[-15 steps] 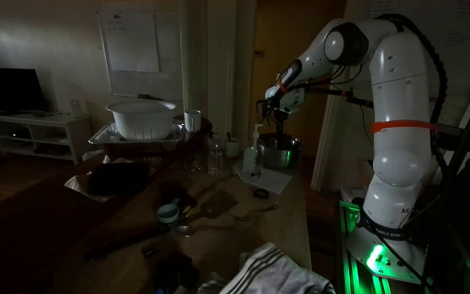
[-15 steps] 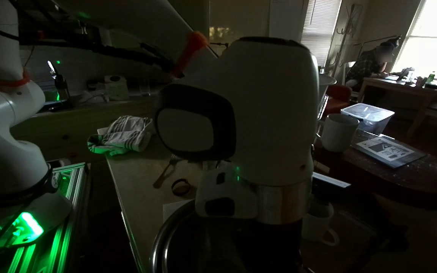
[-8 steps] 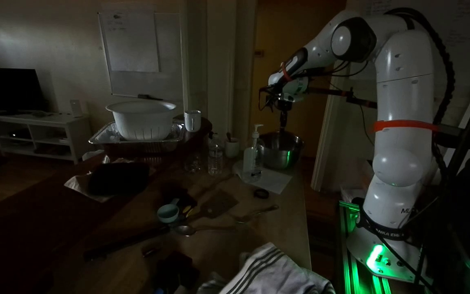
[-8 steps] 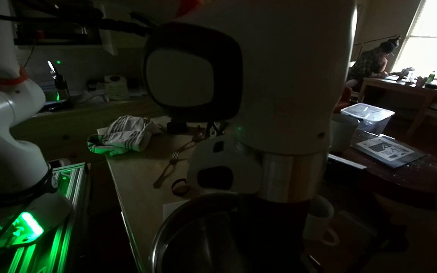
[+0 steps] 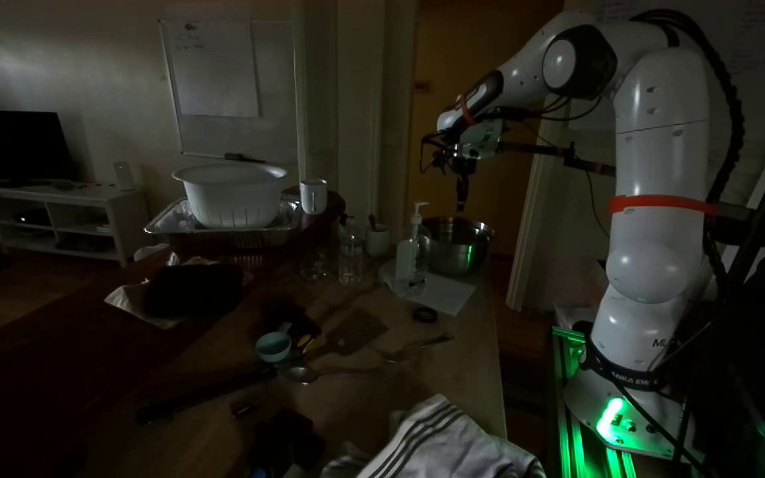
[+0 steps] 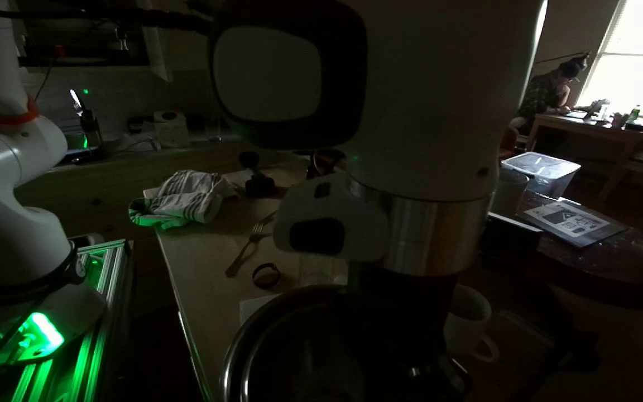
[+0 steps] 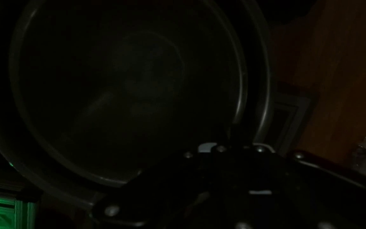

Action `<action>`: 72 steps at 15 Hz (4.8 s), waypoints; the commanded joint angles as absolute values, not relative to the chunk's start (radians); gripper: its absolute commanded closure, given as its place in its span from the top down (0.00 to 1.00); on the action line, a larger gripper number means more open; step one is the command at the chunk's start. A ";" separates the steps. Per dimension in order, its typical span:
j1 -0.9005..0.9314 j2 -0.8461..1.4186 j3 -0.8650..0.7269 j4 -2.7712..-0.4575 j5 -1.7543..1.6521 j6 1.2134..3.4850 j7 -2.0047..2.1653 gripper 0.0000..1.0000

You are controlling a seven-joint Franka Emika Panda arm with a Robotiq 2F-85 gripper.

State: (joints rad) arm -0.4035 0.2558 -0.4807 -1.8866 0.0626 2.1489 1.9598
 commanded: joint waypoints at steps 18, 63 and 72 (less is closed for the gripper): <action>-0.318 0.263 -0.462 -2.062 -0.075 2.462 1.972 1.00; -0.303 0.356 -0.460 -2.055 -0.083 2.444 1.942 1.00; -0.298 0.363 -0.477 -2.022 -0.080 2.425 1.970 0.34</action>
